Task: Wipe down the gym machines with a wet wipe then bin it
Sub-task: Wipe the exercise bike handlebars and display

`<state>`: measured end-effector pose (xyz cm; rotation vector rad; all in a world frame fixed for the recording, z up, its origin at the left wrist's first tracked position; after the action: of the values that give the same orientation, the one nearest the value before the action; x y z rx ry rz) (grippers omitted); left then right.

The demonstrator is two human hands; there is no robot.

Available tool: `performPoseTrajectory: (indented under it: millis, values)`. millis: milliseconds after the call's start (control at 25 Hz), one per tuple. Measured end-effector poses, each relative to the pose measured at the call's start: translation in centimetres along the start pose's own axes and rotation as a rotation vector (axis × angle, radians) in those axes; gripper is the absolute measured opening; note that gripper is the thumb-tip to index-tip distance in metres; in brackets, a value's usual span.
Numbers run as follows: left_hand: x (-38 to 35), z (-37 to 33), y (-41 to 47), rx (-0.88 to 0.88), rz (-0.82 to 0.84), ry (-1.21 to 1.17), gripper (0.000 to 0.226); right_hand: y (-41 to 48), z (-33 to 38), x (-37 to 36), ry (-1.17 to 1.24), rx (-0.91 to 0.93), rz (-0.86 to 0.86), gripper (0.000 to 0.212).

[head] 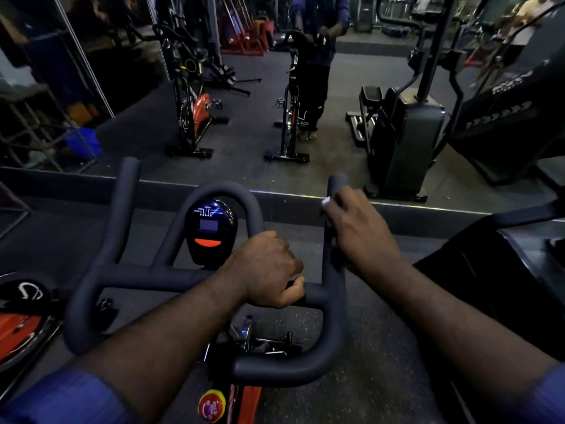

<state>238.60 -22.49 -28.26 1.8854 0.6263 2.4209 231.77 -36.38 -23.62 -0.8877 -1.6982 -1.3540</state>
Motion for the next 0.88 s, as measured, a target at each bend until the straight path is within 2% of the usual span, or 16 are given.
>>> performPoseTrajectory:
  millis: [80, 160, 240, 360, 480, 560, 680, 760, 880]
  values:
    - [0.1, -0.1, -0.1, 0.010, -0.001, -0.014, 0.041, 2.5, -2.7, 1.3, 0.028, -0.045, -0.103, 0.029]
    - [0.1, -0.1, -0.1, 0.016, 0.004, -0.012, 0.041, 4.0, -4.7, 1.0, 0.146, -0.127, -0.061, 0.032]
    - [0.3, -0.1, 0.1, 0.012, 0.003, -0.006, 0.042, 4.2, -5.7, 0.3, 0.290, -0.204, -0.110, 0.030]
    - [0.2, -0.2, 0.0, 0.031, 0.006, -0.009, 0.042, 3.6, -7.3, -1.1, 0.532, -0.428, -0.255, 0.026]
    - [0.3, -0.2, -0.1, 0.044, 0.021, 0.014, 0.042, 1.4, -8.8, -3.6, 0.625, -0.647, -0.322, 0.029]
    - [0.3, -0.2, 0.0, 0.042, 0.015, 0.024, 0.040, -1.8, -7.9, -6.8, 0.720, -0.736, -0.378, 0.031]
    - [0.1, -0.4, -0.1, 0.067, 0.035, -0.009, 0.038, -7.7, -2.2, -7.3, 0.822, -0.738, -0.397, 0.024]
    - [0.1, -0.3, -0.1, 0.070, 0.024, 0.000, 0.038, -8.7, -1.8, -4.5, 0.779, -0.722, -0.430, 0.031]
    - [0.1, -0.2, 0.0, 0.070, 0.038, 0.027, 0.039, -4.3, -6.7, -1.2, 0.561, -0.693, -0.508, 0.039]
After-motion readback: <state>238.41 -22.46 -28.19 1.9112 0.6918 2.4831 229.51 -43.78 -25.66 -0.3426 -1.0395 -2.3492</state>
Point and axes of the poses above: each hand's wrist, its own y-axis towards the middle knuckle, its own x-axis out of the back of the hand, z = x × y, the point moved 5 cm from there along y, towards the middle knuckle, and after that the axes turned 15 degrees about x, right-handed, at the moved point
